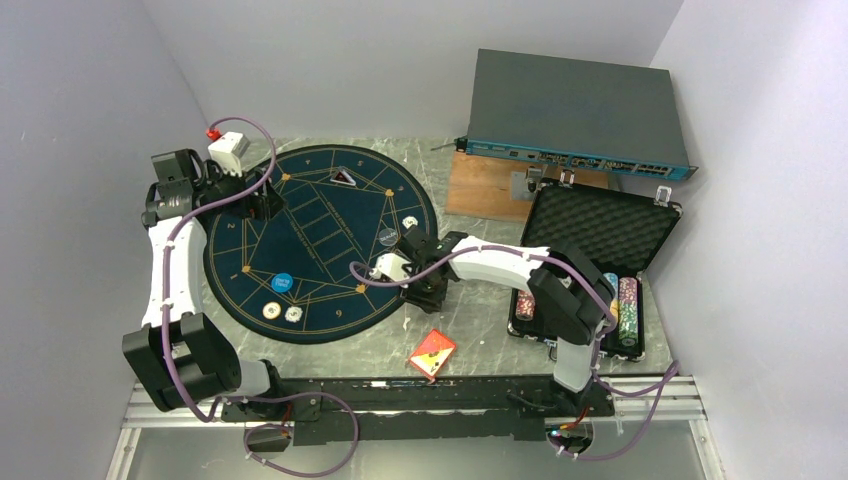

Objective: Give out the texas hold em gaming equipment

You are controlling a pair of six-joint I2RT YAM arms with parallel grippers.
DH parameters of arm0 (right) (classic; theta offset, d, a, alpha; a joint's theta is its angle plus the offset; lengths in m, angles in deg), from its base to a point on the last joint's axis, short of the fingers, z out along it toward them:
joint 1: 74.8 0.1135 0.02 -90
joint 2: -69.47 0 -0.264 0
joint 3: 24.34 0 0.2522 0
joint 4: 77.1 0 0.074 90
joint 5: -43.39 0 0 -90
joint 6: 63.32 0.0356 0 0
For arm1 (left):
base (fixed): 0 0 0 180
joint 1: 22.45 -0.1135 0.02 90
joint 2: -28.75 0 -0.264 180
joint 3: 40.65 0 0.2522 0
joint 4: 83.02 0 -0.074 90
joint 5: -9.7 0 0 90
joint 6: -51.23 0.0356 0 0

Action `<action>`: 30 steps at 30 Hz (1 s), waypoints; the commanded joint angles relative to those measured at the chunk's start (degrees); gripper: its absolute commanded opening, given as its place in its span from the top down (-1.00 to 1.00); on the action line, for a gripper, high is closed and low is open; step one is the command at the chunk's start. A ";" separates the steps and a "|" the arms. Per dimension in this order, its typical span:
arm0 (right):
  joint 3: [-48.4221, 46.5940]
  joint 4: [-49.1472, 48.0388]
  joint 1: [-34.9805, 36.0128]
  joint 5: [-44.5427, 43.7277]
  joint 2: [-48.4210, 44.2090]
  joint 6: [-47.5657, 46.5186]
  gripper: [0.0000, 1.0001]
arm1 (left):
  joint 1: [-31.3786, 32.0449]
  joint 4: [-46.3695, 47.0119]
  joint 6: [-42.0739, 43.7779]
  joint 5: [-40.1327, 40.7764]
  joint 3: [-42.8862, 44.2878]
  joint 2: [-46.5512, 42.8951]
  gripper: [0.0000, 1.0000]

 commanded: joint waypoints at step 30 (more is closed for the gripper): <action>-45.10 -0.28 -0.80 3.45 25.20 -0.58 0.84 | -5.42 0.97 -3.80 -7.86 2.42 3.31 -0.93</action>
